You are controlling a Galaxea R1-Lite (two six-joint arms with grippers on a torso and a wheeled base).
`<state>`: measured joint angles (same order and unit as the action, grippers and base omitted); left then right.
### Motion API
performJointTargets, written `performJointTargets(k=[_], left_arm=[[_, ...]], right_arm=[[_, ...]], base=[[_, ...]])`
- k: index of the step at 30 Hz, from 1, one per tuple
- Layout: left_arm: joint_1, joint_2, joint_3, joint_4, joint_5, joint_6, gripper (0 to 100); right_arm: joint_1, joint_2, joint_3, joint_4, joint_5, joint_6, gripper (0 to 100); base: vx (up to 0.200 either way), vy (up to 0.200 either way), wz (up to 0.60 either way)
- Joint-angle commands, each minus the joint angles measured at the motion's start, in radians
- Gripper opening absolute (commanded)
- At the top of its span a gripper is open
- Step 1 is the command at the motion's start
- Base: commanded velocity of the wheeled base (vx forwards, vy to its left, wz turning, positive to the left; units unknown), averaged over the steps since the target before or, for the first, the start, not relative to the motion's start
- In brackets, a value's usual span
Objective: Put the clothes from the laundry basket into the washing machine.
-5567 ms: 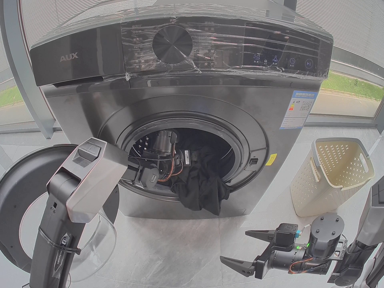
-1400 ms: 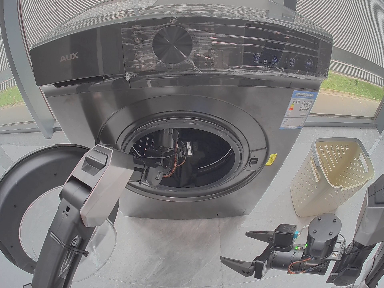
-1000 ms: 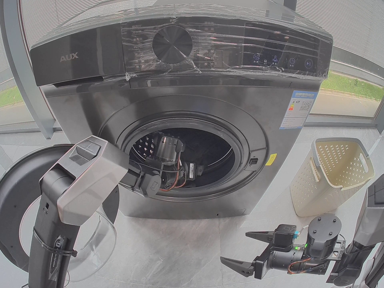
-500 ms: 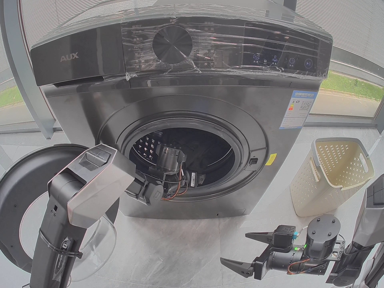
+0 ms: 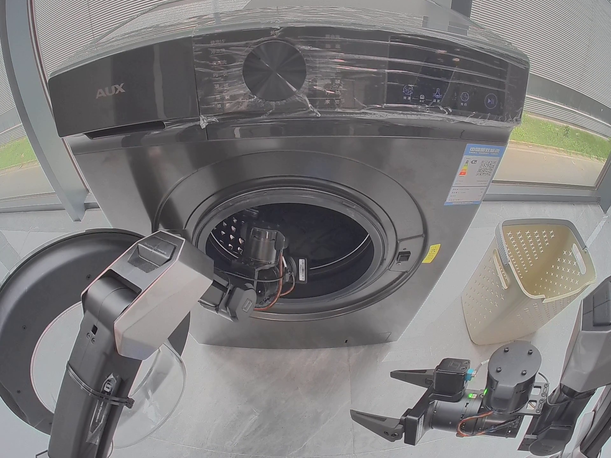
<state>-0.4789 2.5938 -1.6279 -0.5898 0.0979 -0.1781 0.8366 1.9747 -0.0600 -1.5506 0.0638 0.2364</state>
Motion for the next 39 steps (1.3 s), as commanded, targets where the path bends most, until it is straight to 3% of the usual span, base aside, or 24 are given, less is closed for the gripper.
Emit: performJointTargets(k=[1,5,13,21,22,27,39], left_arm=[[0.017,0.031,-0.066,-0.065,0.036,-0.001,0],[0.039,0.103,-0.168,-0.140,0.069,0.003,0],[0.049,0.178,-0.308,-0.134,0.094,0.002,0],[0.060,0.183,-0.319,-0.128,0.097,0.005,0],[0.060,0.183,-0.320,-0.128,0.097,0.005,100],[0.059,0.175,-0.308,-0.128,0.097,0.003,100],[-0.007,-0.037,0.016,-0.119,0.060,0.000,100]], right_arm=[[0.002,0.004,0.000,0.000,0.001,0.000,100],[0.002,0.007,0.000,0.000,0.001,0.000,100],[0.001,0.007,0.000,0.000,0.001,0.000,100],[0.001,0.007,0.000,-0.002,0.001,0.000,100],[0.001,0.007,0.000,0.000,0.001,0.000,100],[-0.001,0.007,0.002,0.000,0.001,0.000,100],[-0.001,0.004,0.000,0.000,0.001,0.000,100]], base=[[0.000,0.000,0.00],[0.000,0.000,0.00],[0.000,0.000,0.00],[0.000,0.000,0.00],[0.000,0.000,0.00],[0.000,0.000,0.00],[0.000,0.000,0.00]])
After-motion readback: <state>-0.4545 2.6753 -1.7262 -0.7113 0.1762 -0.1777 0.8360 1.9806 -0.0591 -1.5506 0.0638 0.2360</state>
